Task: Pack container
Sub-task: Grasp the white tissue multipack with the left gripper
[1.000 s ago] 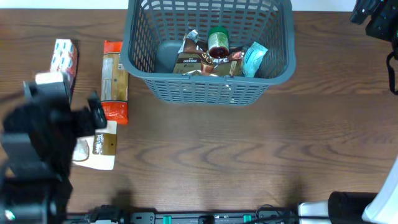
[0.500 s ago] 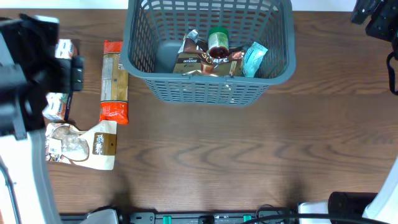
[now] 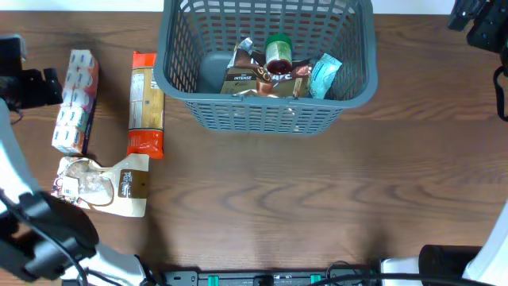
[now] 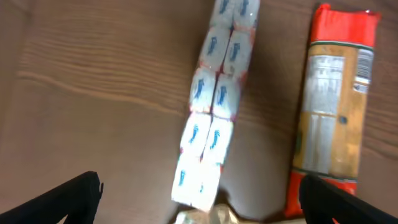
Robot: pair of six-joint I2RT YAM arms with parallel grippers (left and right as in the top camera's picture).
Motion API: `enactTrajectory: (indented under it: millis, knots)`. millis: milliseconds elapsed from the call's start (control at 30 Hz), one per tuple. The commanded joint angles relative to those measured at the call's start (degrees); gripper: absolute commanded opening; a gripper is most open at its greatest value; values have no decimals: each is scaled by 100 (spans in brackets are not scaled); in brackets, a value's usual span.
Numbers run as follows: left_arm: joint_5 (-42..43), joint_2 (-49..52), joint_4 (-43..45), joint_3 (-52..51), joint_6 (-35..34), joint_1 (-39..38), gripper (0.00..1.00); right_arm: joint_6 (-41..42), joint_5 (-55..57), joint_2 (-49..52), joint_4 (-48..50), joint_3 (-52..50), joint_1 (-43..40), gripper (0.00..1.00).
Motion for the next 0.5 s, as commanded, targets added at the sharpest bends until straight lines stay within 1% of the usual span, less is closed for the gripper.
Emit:
enactTrajectory:
  millis: [0, 200, 467]
  knots:
    - [297, 369, 136, 50, 308, -26, 98, 83, 15, 2, -7, -2, -35, 99]
    - [361, 1152, 317, 46, 492, -114, 98, 83, 15, 2, -7, -2, -35, 99]
    - [389, 2048, 450, 39, 490, -214, 99, 83, 15, 2, -7, -2, -35, 99]
